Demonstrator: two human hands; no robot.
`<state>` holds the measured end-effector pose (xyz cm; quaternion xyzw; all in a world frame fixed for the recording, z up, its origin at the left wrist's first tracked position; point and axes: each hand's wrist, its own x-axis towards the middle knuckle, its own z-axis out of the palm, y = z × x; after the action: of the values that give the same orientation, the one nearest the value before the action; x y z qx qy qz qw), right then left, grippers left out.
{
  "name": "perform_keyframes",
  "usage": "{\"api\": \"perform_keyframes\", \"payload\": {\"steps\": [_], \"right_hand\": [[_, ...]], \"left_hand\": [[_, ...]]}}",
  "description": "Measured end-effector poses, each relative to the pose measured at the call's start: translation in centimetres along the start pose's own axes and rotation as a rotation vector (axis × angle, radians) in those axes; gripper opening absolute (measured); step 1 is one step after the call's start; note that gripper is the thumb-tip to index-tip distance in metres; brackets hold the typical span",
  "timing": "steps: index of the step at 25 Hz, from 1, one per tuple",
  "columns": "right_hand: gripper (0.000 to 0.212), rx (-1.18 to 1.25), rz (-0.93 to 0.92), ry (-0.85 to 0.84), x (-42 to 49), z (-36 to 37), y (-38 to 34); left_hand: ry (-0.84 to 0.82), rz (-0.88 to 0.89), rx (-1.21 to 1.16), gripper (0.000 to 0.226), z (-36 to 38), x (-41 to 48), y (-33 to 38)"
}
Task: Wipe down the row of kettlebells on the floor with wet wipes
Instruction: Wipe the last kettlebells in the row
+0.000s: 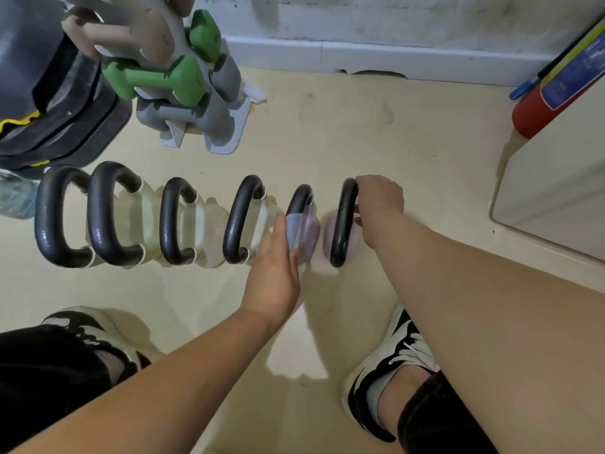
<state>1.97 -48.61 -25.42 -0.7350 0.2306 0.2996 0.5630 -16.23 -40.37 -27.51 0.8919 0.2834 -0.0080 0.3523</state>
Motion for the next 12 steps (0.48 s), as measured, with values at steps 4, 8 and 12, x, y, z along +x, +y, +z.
{"api": "perform_keyframes", "payload": {"steps": [4,8,12], "right_hand": [[0.015,0.028,0.061,-0.11,-0.5,-1.4,-0.1],[0.018,0.084,0.085,-0.145,-0.7,-2.1,0.0],[0.03,0.058,0.122,-0.253,0.4,-2.8,0.5]], "left_hand": [[0.01,0.104,-0.033,0.043,-3.0,0.0,1.5],[-0.088,0.427,0.073,0.065,-2.6,-1.2,4.2],[-0.226,0.344,0.051,0.064,2.2,0.2,5.7]]}}
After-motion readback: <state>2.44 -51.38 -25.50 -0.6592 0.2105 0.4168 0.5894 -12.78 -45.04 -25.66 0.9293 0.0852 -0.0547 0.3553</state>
